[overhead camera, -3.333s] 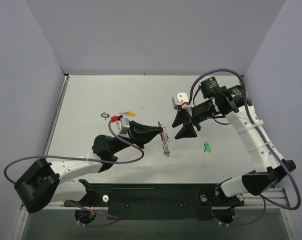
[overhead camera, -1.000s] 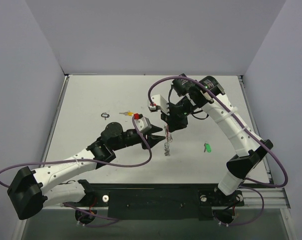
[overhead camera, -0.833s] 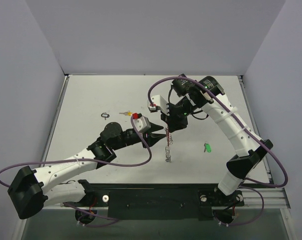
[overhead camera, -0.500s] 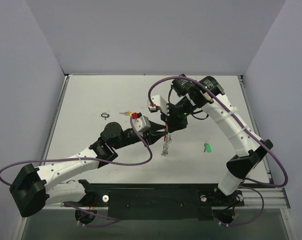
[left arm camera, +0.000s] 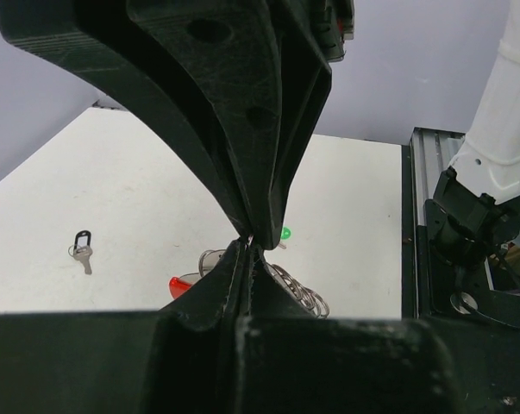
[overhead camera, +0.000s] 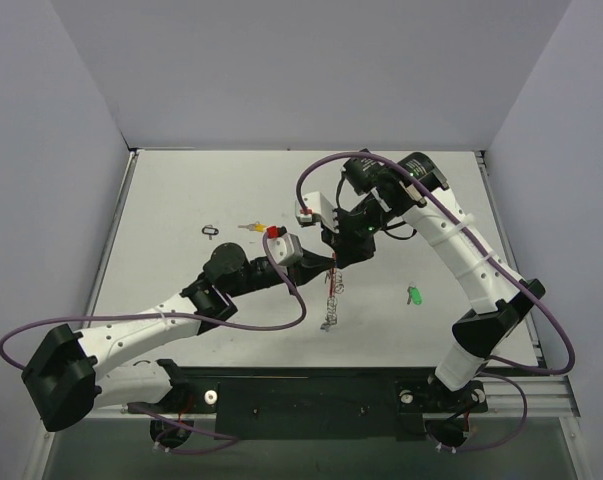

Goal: Put the keys on the keyring

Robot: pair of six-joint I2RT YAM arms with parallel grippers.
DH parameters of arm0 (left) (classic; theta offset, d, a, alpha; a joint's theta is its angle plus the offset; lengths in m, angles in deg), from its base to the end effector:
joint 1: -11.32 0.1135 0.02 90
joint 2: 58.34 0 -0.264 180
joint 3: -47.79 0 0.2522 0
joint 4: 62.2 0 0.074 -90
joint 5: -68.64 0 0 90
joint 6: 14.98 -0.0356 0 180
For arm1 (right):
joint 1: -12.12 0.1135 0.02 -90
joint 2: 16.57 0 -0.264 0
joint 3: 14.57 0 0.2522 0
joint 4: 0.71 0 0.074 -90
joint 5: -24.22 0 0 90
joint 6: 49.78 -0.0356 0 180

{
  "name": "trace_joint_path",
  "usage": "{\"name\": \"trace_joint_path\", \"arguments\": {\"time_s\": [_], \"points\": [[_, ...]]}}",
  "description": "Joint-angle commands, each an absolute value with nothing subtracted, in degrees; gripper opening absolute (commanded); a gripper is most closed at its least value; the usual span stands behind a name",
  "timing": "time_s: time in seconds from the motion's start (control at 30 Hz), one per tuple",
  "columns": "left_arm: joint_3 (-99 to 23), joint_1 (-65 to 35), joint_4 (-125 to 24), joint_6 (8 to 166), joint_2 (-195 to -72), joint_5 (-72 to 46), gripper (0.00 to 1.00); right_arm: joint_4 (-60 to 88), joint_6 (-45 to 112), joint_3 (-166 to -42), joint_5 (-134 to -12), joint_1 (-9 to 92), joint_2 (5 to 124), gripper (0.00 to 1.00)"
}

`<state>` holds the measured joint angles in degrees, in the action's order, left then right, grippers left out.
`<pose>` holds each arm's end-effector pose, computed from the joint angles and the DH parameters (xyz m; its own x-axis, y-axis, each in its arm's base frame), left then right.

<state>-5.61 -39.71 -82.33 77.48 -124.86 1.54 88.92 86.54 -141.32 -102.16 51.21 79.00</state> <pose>0.1568 -0.2159 0.3114 0.0355 -0.1068 -0.9936 0.9615 0.2747 0.0048 0.2313 0.2151 0.4193 0.0845 -0.6815 -0.7269 -0.9953 -0.0922 -0.0293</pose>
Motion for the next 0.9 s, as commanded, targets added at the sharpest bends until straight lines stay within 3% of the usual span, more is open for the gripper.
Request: {"name": "trace_joint_path", "arguments": {"time_s": [0.0, 0.13, 0.23, 0.5, 0.63, 0.87], "points": [[-8.2, -39.7, -84.5, 77.7, -125.0, 5.3, 0.0, 97.7, 86.7, -141.8, -104.2, 51.3, 77.8, 0.0], [-5.9, -39.5, -88.8, 80.4, -123.4, 3.0, 0.0, 97.2, 87.0, -141.6, -105.2, 50.4, 76.9, 0.04], [-2.1, -39.5, -94.2, 84.4, -121.3, 0.4, 0.0, 96.5, 87.1, -141.9, -107.9, 48.2, 75.8, 0.24], [6.9, -39.6, -120.6, 96.1, -120.4, -7.0, 0.0, 92.3, 101.1, -133.2, -120.2, 41.9, 67.0, 0.5], [7.7, -39.7, -127.8, 99.0, -122.1, -8.8, 0.0, 83.1, 101.3, -123.8, -124.5, 41.9, 62.6, 0.54], [6.5, -40.6, -129.7, 100.1, -124.0, -8.7, 0.0, 81.3, 97.8, -126.3, -128.4, 42.0, 65.5, 0.52]]}}
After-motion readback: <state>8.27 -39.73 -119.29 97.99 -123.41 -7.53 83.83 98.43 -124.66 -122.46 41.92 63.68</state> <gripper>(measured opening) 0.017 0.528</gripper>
